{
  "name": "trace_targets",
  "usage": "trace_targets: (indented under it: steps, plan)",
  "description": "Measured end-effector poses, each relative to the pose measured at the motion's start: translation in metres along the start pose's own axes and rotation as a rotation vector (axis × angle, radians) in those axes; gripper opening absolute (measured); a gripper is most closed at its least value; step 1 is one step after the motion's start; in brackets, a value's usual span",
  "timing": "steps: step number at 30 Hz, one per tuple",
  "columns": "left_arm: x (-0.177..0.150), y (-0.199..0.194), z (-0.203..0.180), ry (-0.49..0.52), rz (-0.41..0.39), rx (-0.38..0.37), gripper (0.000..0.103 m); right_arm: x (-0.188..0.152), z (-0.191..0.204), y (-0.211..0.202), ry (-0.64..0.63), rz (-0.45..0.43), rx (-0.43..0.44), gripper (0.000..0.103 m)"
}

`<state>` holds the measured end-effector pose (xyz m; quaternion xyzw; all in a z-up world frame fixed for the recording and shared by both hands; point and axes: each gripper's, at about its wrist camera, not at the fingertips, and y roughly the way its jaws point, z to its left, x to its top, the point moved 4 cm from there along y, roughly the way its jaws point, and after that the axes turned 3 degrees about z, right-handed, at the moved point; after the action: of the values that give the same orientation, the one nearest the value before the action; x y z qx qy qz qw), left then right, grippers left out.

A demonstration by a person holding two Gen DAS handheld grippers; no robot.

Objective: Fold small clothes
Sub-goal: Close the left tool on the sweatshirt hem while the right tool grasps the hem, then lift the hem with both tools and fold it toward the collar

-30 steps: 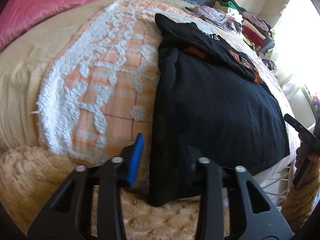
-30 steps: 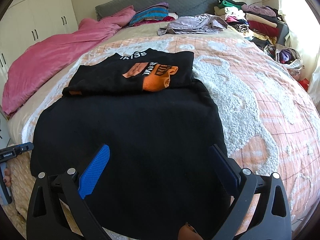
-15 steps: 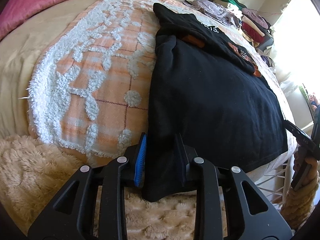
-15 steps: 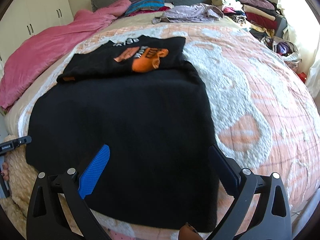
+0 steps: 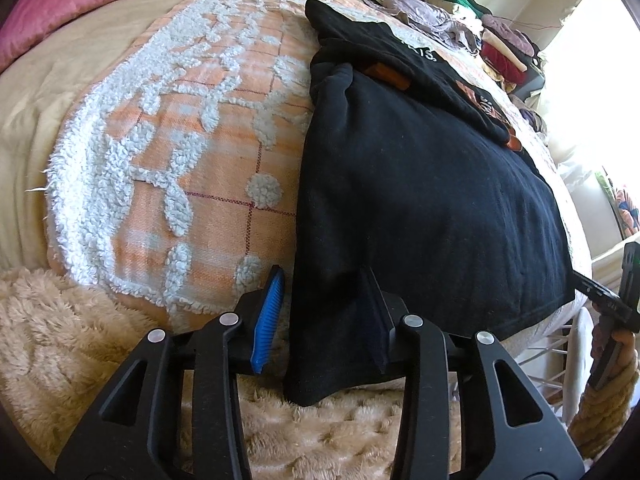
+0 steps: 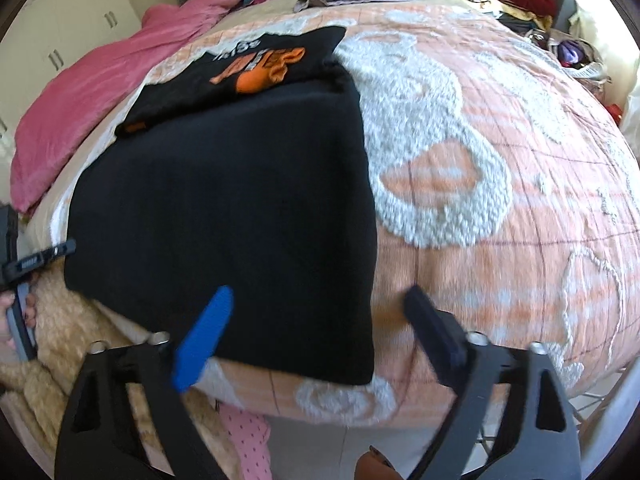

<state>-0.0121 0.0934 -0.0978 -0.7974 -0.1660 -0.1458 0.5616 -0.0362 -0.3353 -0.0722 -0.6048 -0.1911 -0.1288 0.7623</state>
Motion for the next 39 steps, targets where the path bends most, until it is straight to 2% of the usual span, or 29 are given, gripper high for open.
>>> trace_targets:
  steps: [2,7,8,10,11,13,17,21,23,25,29,39]
  plan:
    - [0.000,0.000,0.000,0.000,0.000,-0.001,0.032,-0.004,-0.001,-0.001,-0.011,0.008,-0.002,0.070]
    - [0.000,0.003,-0.004,0.031,-0.001,0.030,0.034,-0.014,-0.001,0.003,-0.055,0.033,0.011,0.038]
    - [0.000,0.003,-0.004,0.033,-0.001,0.032,0.034,-0.015,0.000,0.003,-0.044,0.036,0.033,0.032]
    - [0.001,0.003,-0.004,0.030,-0.001,0.029,0.034,-0.014,0.000,0.002,-0.019,0.029,0.076,0.012]
    - [0.001,0.003,-0.004,0.029,-0.001,0.027,0.034,-0.013,0.002,0.000,-0.020,0.019,0.079,0.010]
    - [0.001,0.003,-0.003,0.027,0.000,0.024,0.034,-0.009,0.006,-0.005,-0.029,-0.007,0.082,0.008]
    - [0.001,0.003,-0.003,0.025,0.002,0.017,0.035,0.005,0.016,-0.024,-0.016,-0.107,0.175,0.008]
    - [0.001,0.003,-0.003,0.032,0.003,0.019,0.035,0.022,0.023,-0.039,-0.018,-0.188,0.199,0.007]
    - [0.000,0.003,-0.004,0.045,0.005,0.035,0.029,0.029,0.026,-0.043,-0.020,-0.219,0.205,0.007]
    - [0.000,0.003,-0.005,0.048,0.005,0.032,0.018,0.035,0.027,-0.046,-0.012,-0.239,0.213,0.007]
    - [-0.001,-0.002,-0.007,0.063,-0.006,0.028,0.004,0.042,0.027,-0.049,0.001,-0.266,0.218,0.007]
    - [0.012,-0.048,-0.018,0.055,-0.116,-0.101,0.003,0.051,0.018,-0.065,0.037,-0.354,0.234,0.007]
